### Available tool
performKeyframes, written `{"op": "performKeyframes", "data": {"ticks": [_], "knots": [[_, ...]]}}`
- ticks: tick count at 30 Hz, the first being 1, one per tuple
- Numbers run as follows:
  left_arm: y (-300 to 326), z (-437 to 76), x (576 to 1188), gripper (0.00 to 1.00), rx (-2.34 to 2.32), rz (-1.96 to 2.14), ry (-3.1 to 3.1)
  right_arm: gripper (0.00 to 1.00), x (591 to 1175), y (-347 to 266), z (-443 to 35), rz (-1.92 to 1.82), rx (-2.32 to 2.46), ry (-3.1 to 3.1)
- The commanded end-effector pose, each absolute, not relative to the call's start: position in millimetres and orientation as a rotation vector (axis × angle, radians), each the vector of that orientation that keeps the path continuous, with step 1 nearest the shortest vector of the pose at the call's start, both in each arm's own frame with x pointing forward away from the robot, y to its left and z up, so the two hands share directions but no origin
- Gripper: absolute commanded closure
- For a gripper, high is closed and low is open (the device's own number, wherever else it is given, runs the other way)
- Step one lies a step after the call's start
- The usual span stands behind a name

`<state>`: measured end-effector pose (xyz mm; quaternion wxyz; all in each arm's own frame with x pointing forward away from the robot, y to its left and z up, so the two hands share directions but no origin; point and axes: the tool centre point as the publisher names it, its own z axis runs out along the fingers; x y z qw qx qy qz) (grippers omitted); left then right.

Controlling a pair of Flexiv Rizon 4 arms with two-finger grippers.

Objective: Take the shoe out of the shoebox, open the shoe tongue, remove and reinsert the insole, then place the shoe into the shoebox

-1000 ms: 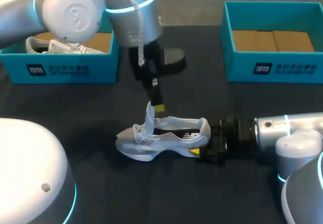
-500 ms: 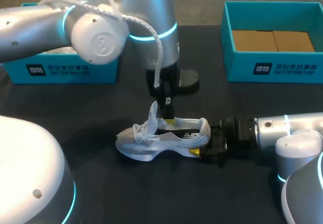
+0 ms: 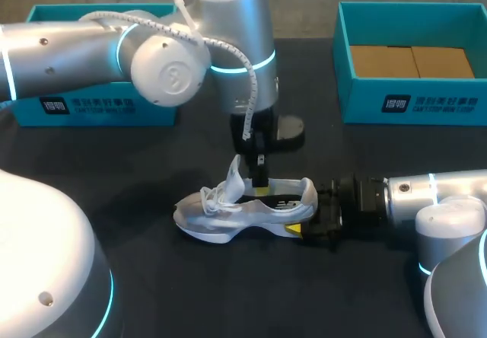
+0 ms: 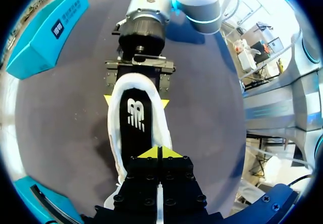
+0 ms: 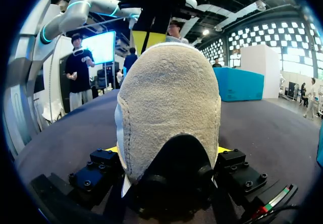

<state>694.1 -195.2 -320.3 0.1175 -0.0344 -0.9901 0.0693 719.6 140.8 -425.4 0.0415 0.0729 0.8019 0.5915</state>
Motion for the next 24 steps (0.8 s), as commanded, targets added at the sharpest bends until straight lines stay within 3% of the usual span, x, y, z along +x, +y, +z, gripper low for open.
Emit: {"op": "performKeyframes", "data": {"ticks": [1, 24], "knots": [[-194, -333, 696, 1.00, -0.090, 0.189, -2.885, 1.00, 720, 143, -425, 1.805, 0.223, 2.461], [-182, -373, 686, 1.00, -0.084, 0.081, -2.759, 1.00, 720, 143, -425, 1.805, 0.223, 2.461]]}}
